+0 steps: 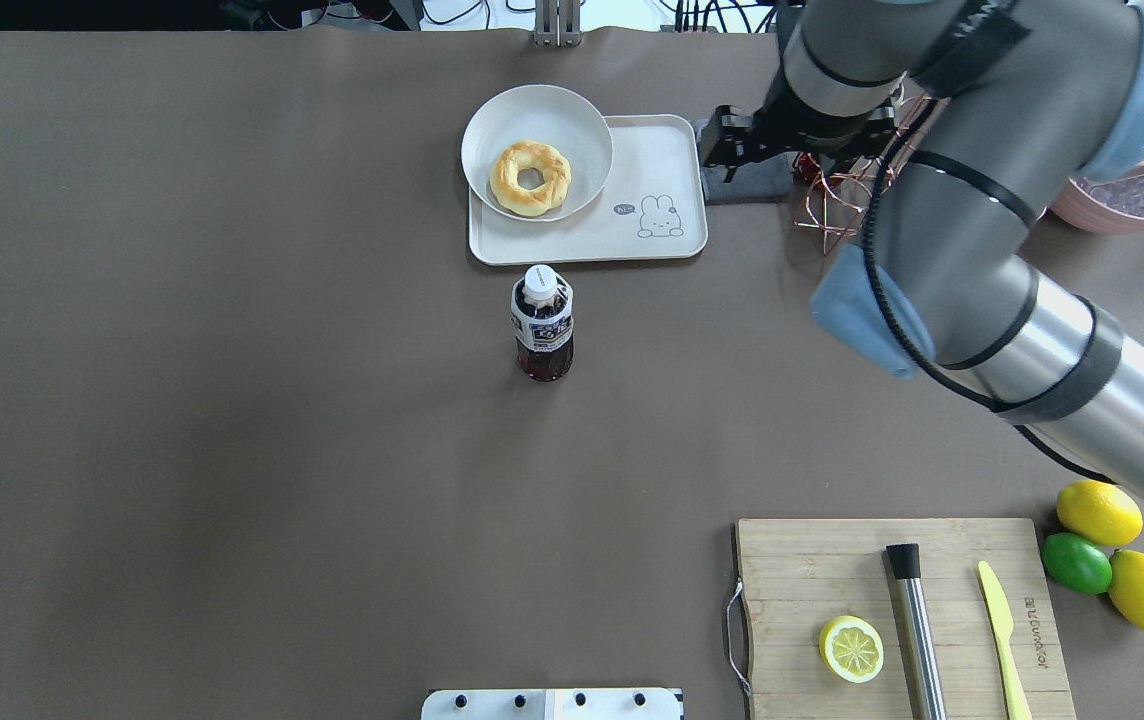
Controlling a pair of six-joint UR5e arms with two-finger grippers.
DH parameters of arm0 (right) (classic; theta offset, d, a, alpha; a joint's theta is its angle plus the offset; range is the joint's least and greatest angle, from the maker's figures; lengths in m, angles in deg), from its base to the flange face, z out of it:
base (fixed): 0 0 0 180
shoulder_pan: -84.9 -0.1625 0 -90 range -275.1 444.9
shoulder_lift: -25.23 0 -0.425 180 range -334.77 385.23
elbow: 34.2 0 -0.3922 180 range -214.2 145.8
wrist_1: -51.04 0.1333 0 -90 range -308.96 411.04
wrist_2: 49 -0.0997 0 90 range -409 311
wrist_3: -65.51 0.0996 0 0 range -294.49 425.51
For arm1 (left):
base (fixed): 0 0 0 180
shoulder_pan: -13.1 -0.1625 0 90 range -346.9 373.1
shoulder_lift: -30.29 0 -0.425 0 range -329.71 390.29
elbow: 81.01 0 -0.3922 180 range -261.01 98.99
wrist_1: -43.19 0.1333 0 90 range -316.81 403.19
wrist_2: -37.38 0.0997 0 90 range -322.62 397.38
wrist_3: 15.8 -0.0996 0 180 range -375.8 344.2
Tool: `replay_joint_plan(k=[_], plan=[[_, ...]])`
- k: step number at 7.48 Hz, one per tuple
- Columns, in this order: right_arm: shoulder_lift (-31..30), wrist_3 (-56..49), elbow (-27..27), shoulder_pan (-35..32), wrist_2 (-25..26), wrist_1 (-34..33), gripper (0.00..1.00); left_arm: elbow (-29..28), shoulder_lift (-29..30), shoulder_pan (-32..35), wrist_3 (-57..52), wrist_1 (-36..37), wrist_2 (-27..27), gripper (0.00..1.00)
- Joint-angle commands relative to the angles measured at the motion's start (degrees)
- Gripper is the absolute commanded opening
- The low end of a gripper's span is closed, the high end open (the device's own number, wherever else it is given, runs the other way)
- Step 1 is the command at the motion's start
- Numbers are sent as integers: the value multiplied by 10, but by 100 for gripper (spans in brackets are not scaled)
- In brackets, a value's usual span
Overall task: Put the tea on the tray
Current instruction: 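Open the right gripper and withdraw it while the left arm moves in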
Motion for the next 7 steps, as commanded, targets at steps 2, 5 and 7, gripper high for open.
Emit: replay_joint_plan(k=[2,5,7], plan=[[-202,-174,-28,-118,-102,134,100,54,119,-175,269,1,96,99],[-279,-312,-23,-203,-170,136,100,52,228,-289,442,5,164,99],[-293,-311,-22,-207,-192,138,100,49,263,-357,492,6,240,99]])
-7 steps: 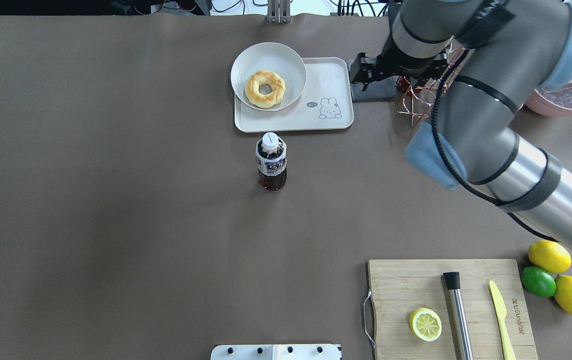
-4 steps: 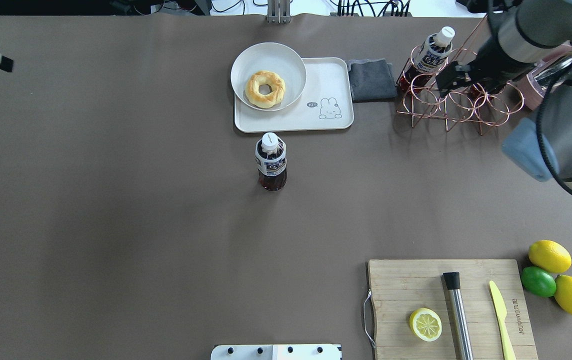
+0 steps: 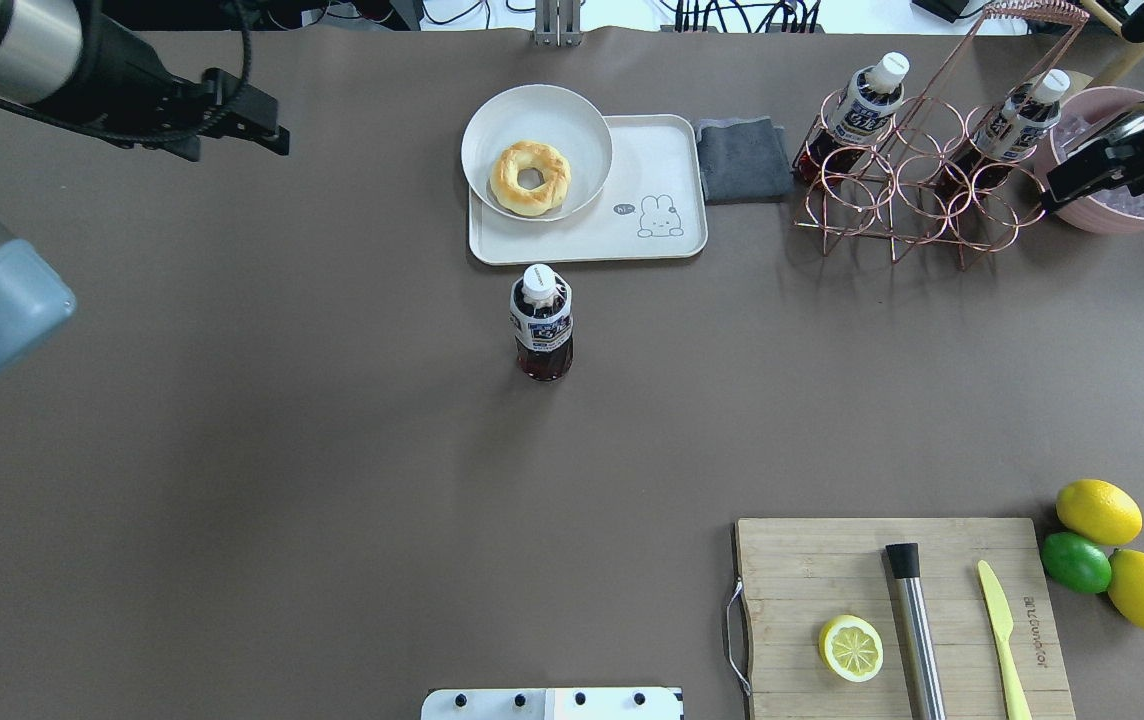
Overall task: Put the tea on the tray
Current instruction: 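Open the right gripper and withdraw it while the left arm moves in, then lower the left gripper onto the tea bottle and grasp it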
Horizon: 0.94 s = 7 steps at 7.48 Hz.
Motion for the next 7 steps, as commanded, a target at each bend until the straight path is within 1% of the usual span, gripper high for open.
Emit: replay_joint_plan(k=[1,2,3,4,5,6,7], plan=[[-37,-14,1,-14,-20,3,100,-2,49,-105,92,7,120,99],[-62,-65,2,-34,-19,2,100,0,68,-144,96,43,179,99],[-88,-91,3,-55,-20,2,100,1,93,-167,98,86,210,99],[-117,-116,1,-73,-22,5,100,0,120,-197,125,119,244,99],[-154,-127,4,-95,-37,45,100,-3,152,-232,136,158,283,99],[-190,-126,8,-119,-51,92,100,-2,171,-240,138,188,286,99],[-225,-129,10,-134,-52,115,100,-3,172,-254,140,191,307,98]])
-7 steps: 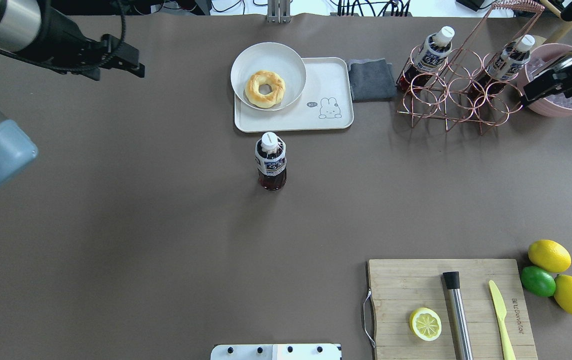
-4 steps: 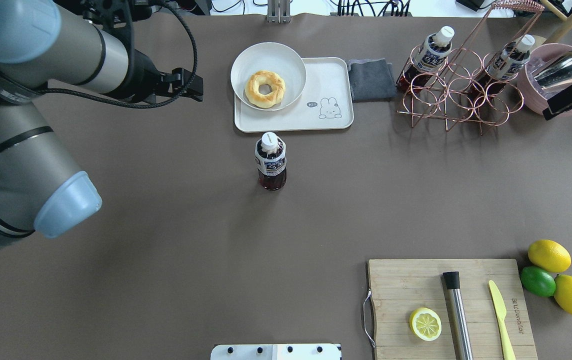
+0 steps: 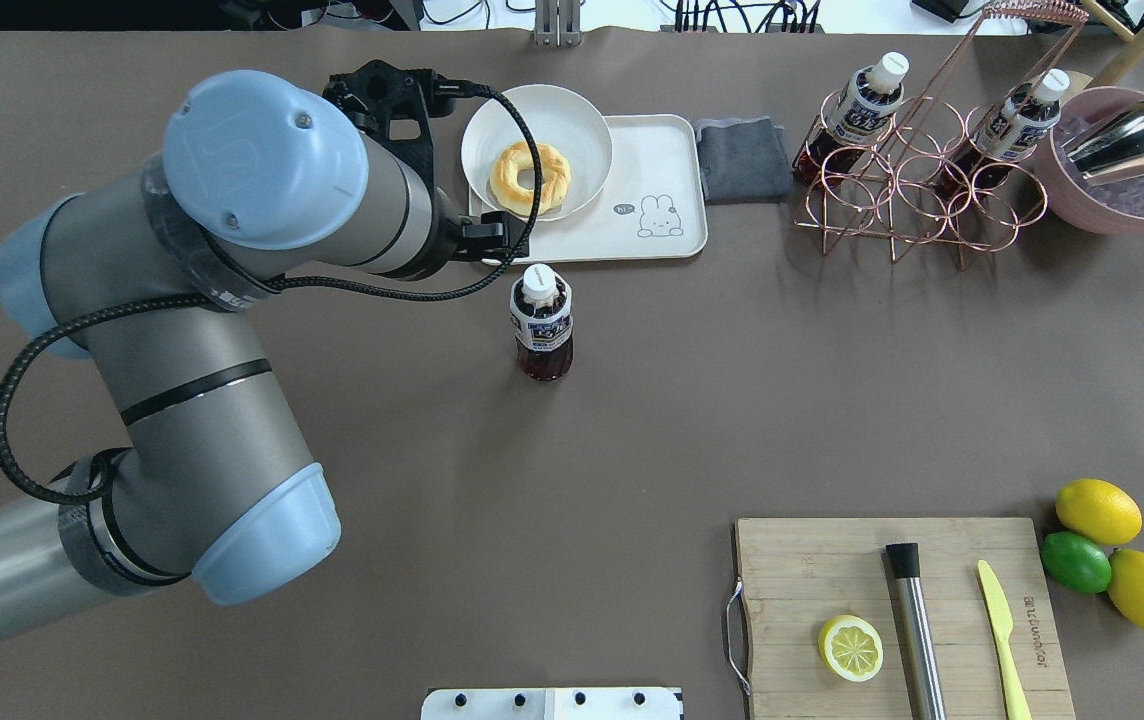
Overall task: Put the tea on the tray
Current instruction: 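Lower the left gripper onto the tea bottle and grasp it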
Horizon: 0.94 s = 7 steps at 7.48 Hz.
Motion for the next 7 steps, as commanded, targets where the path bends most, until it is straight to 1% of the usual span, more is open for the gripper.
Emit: replay_joint_plan(k=[1,2,3,4,6,7], plan=[[-79,-8,4,-47,-11,67,100,-10,28,-49,6,27,72,97],[-87,-10,3,-55,-10,67,100,-33,47,-51,6,27,79,97],[-88,-20,12,-59,-8,68,100,-47,51,-51,6,27,81,97],[-88,-43,26,-69,-8,68,100,-56,52,-52,5,27,97,96],[-88,-50,29,-75,-10,67,100,-67,56,-57,6,25,125,93],[-87,-49,29,-75,-10,67,100,-67,57,-66,6,25,126,92]])
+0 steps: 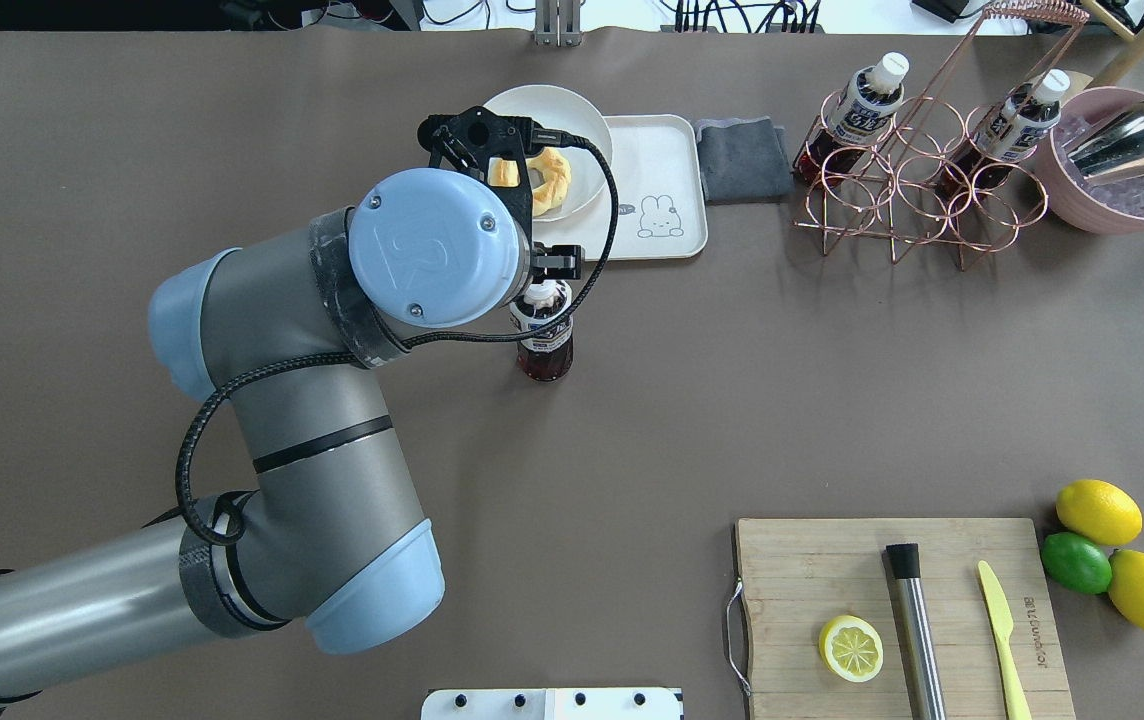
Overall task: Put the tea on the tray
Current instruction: 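Lower the left gripper onto the tea bottle and grasp it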
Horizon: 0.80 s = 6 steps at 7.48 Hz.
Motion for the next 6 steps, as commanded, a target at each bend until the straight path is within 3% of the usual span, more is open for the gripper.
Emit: replay_joint_plan(k=[1,6], plan=[[1,-2,2,-2,-1,0,100,-4,5,-12,1,-1,11,92],[3,-2,2,-2,2,0,100,-29,29,-38,3,-3,42,85]])
